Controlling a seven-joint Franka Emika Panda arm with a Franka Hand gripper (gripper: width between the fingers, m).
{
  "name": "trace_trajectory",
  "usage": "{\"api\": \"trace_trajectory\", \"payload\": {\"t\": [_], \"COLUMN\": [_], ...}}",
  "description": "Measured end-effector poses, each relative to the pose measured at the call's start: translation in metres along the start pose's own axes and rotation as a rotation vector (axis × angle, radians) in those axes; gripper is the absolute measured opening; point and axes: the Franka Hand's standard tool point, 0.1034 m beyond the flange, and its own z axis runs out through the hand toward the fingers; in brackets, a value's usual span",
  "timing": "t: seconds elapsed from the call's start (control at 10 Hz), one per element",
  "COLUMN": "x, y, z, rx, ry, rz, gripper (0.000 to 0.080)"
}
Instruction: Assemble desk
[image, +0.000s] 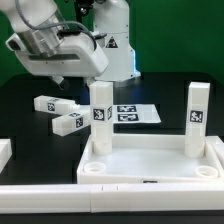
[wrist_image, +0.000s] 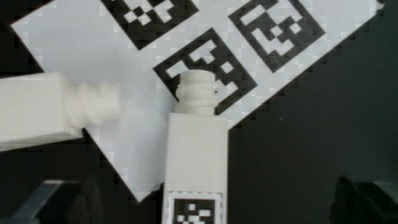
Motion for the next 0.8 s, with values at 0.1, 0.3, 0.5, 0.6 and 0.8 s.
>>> {"api": "trace_trajectory", "payload": {"t": [0.1, 0.3, 0.5, 0.6, 0.8], "x": [0.002, 0.033, 0.058, 0.056, 0.057], "y": [0.002, 0.006, 0.013, 0.014, 0.016], "z": [0.0, -0.009, -0.006, -0.003, 0.0], "rx": [0.002, 0.002, -0.005, -0.005, -0.007], "ry": [-0.079, -0.253, -0.396, -0.446, -0.492], "rz": [0.012, 0.034, 0.048, 0.052, 0.058], "gripper": [0.0649, 0.0649, 0.0649, 0.0649, 0.0649]}}
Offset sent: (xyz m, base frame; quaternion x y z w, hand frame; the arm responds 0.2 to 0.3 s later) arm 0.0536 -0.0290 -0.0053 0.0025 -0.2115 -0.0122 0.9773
